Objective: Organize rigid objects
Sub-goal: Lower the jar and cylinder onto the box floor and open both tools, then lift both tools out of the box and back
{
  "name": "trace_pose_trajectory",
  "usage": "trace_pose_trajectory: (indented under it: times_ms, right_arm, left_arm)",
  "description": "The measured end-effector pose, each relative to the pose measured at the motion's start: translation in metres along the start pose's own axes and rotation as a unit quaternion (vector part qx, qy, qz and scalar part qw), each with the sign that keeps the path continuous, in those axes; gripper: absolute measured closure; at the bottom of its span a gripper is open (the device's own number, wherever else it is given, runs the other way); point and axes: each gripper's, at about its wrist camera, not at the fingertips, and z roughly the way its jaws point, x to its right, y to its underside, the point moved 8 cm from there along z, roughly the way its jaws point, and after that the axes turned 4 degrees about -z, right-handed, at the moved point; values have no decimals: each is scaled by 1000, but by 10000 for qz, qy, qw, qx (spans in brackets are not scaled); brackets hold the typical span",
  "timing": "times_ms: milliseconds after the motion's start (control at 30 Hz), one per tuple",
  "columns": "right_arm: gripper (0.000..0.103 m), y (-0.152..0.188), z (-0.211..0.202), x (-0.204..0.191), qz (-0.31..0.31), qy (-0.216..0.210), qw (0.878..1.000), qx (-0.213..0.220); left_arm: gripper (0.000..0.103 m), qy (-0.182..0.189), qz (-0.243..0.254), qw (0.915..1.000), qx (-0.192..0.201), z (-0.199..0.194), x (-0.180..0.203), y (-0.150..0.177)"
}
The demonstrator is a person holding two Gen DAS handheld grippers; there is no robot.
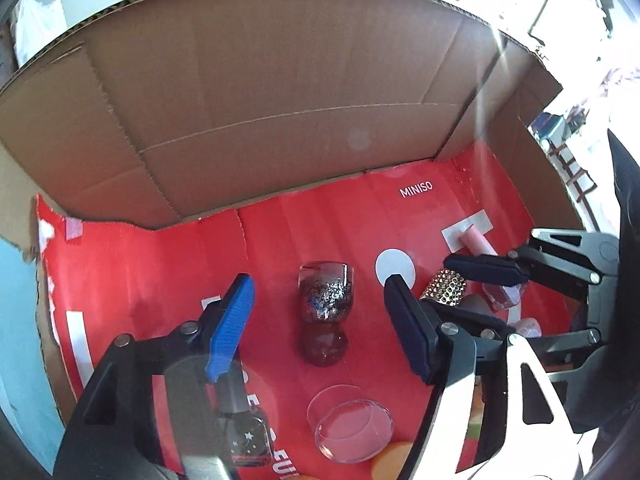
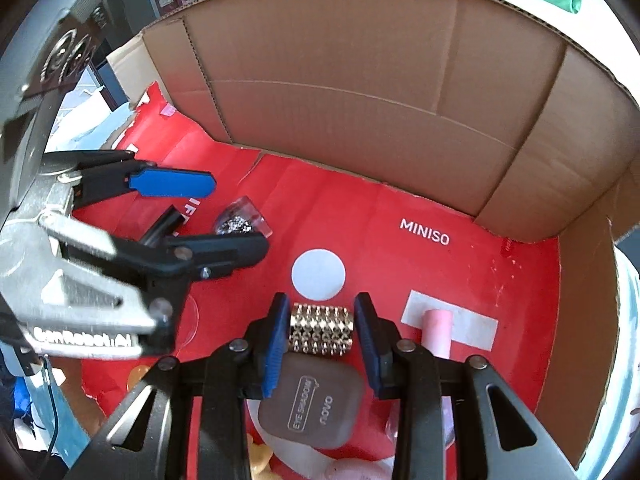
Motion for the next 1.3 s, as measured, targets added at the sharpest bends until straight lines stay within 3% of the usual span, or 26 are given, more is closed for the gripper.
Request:
trace_pose_trajectory:
  times_ms: [133,467,600,867,1000,1200,1300]
  right_arm:
    - [66,5,-12,2,40,-1,10000,83]
    - [47,17,-72,1,239,133,9981,544]
    - [34,29,-106,-9,298,199,9959,832]
    - [12,61,-149,-28,562,518,9862,1470]
    - [6,75,-160,-32,647,819,9778,1817]
    - [1,89,-164,-31,660,1363,9633,2218]
    - [1,90,-158,-29,647,1518,9565,2406]
  left_arm:
    - [37,-46,-41,9999,117,-14,1,2]
    - [29,-107,-147,9963,838,-91,22,26]
    - [18,-144,-207,9922,1223,-124,32,41]
    - [13,-183,-366,9778,2057,-169,45,94]
    - [7,-233,-471,9682,2444,-182,45,115]
    - [5,-801,-447,9501,2980,-182,36,130]
    - [5,-986,-458,9455,3069,-169,28,127]
